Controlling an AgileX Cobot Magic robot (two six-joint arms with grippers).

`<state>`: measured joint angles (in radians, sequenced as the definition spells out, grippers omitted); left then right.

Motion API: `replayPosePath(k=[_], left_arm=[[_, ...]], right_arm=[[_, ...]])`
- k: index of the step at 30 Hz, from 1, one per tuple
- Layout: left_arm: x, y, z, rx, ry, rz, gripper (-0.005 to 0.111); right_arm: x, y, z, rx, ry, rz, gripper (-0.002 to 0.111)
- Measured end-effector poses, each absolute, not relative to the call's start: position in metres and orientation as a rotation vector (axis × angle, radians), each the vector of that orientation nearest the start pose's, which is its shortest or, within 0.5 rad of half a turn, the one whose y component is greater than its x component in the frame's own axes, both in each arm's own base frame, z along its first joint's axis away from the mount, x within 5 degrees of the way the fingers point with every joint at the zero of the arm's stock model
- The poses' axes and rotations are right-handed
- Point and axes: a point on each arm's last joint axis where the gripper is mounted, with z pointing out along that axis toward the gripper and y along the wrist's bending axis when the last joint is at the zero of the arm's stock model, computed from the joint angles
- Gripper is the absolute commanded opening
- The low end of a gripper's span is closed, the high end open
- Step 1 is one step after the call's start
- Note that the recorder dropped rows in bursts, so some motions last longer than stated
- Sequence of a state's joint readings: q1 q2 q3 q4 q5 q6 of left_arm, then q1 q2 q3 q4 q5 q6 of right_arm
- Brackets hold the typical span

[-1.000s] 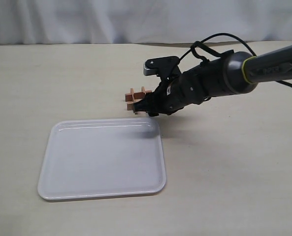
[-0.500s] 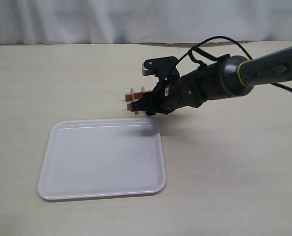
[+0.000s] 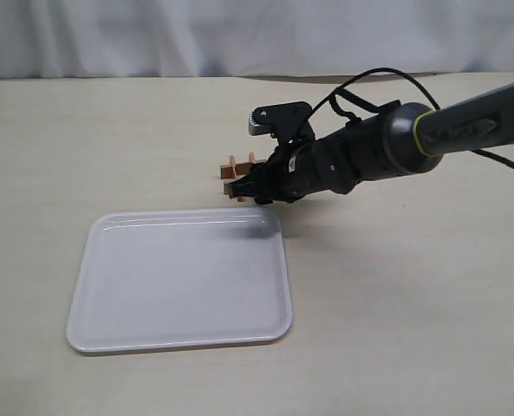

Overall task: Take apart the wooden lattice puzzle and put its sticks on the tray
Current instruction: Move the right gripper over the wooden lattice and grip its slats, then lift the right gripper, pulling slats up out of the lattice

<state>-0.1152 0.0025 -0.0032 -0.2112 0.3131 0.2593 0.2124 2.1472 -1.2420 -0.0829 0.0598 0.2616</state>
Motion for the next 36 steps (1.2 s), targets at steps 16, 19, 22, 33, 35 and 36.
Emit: replayPosePath(k=[16,19,22,33,35,36], left_arm=[[0.053,-0.012,0.186,0.201,1.779,-0.099,0.000],[0.053,-0.012,0.186,0.201,1.779,-0.099,0.000],[0.053,-0.012,0.186,0.201,1.779,-0.099,0.000],[0.053,-0.012,0.186,0.201,1.779,-0.099,0.000],[0.053,-0.012,0.186,0.201,1.779,-0.099,0.000],[0.053,-0.012,0.186,0.201,1.779,-0.099,0.000]], right_arm=[[0.426,0.092,0.088,-0.046,2.423,0.179,0.005],[0.426,0.092,0.091,-0.048,2.425,0.176,0.005],[0.425,0.092,0.100,-0.047,2.418,0.175,0.005],[0.424,0.091,0.137,-0.055,2.358,0.179,0.005],[0.423,0.091,0.145,-0.068,2.341,0.175,0.005],[0.423,0.091,0.151,-0.077,2.329,0.173,0.005]])
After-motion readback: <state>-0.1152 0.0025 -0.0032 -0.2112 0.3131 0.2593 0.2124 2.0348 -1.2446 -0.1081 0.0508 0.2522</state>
